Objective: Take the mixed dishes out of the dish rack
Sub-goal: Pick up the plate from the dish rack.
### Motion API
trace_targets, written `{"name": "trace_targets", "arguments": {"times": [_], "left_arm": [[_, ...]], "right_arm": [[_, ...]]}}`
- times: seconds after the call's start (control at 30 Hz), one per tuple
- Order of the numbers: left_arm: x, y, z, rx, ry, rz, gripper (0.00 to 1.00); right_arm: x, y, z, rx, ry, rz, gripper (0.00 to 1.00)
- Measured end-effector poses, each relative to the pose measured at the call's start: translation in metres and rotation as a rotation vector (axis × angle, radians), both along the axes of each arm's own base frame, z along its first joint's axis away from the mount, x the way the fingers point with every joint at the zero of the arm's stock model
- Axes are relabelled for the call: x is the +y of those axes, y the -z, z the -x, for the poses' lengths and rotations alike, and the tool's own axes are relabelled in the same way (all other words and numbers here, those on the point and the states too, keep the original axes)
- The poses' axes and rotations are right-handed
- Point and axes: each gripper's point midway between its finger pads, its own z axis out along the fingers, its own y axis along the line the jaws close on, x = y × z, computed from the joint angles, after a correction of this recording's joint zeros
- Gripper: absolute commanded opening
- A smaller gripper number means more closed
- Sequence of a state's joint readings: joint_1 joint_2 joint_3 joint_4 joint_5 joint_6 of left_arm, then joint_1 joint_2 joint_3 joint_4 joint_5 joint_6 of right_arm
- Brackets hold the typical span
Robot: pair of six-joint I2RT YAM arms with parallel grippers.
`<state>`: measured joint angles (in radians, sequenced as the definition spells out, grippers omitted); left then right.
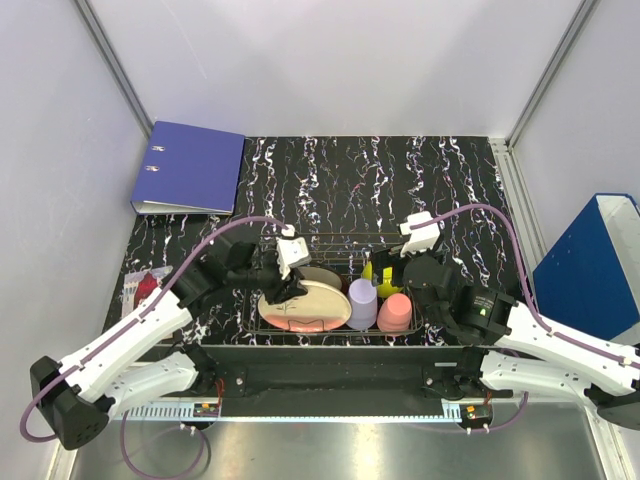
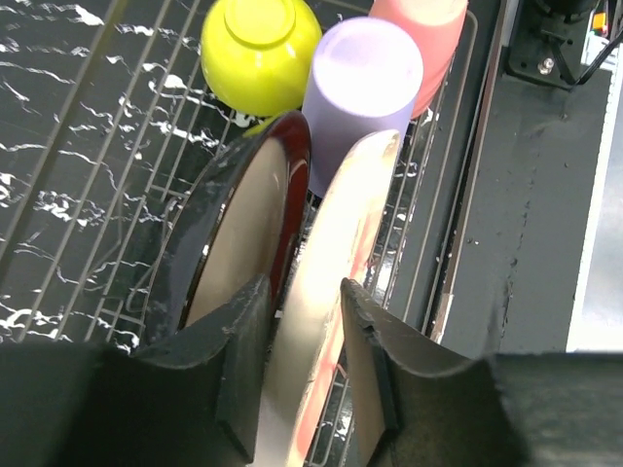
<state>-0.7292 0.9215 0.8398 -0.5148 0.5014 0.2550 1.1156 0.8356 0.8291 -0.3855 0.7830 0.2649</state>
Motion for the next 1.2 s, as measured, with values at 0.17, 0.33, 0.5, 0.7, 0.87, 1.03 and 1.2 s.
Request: {"name": "trace_targets", "arguments": {"times": [0.17, 0.33, 0.5, 0.7, 0.87, 1.03, 1.2], "left_arm": [[0.0, 0.009, 0.001, 0.011, 0.008, -0.015, 0.29], [0.0, 0.009, -0.001, -0.005, 0.009, -0.02, 0.17], [0.0, 0.009, -0.002, -0.02, 0.017, -0.026, 0.1], [0.0, 0.008, -0.004, -0.039, 0.029, -0.034, 0.0], [0.001, 0.007, -0.002, -0.046, 0.043, -0.054, 0.0], [0.003, 0.005, 0.0, -0.05, 0.052, -0.073, 0.0], [0.004, -0.008, -0.003, -0.08, 0.045, -0.075, 0.0]], "right_arm": [[0.0, 0.001, 0.0, 0.001, 0.0, 0.001, 1.0], [0.0, 0.002, 0.0, 0.002, 0.0, 0.002, 1.0], [-0.001, 0.002, 0.0, 0.002, 0.001, -0.001, 1.0], [-0.002, 0.003, 0.001, 0.0, 0.001, -0.006, 1.0], [-0.002, 0.003, 0.001, 0.0, 0.002, -0.007, 1.0], [-0.002, 0.003, 0.001, 0.001, 0.002, -0.008, 1.0], [-0.002, 0.003, 0.001, 0.002, 0.003, -0.011, 1.0]]}}
